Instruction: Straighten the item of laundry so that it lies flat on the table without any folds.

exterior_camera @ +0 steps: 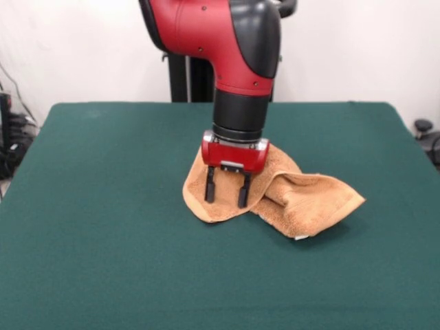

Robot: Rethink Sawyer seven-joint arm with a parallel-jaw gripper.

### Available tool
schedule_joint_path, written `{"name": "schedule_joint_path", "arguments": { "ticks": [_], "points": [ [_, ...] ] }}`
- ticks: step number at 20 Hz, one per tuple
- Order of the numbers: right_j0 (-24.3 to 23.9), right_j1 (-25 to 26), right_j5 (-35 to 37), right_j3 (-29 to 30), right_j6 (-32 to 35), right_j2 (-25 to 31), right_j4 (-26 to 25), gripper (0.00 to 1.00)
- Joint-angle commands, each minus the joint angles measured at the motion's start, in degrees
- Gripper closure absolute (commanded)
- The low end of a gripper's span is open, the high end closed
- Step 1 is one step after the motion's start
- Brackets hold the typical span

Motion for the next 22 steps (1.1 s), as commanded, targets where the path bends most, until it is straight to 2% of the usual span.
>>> {"name": "schedule_joint_path", "arguments": {
  "ticks": [1, 5, 6, 12, 19, 22],
  "points": [
    [1.24, 8.20, -1.77, -2.94, 10.39, 5.72, -1.38, 0.00],
    [1.22, 8.41, -0.89, -4.02, 8.82, 5.51, -2.73, 0.00],
    [1.31, 8.33, -0.18, -4.38, 8.34, 5.33, -2.92, 1.00],
    [-1.17, 8.48, -1.35, -4.04, 9.17, 7.86, -4.92, 1.00],
    [0.48, 8.20, -1.88, -4.04, 10.21, 6.39, -4.59, 1.00],
    [2.64, 4.45, 1.32, -2.36, 10.53, 4.75, -2.68, 1.00]
  ]
}}
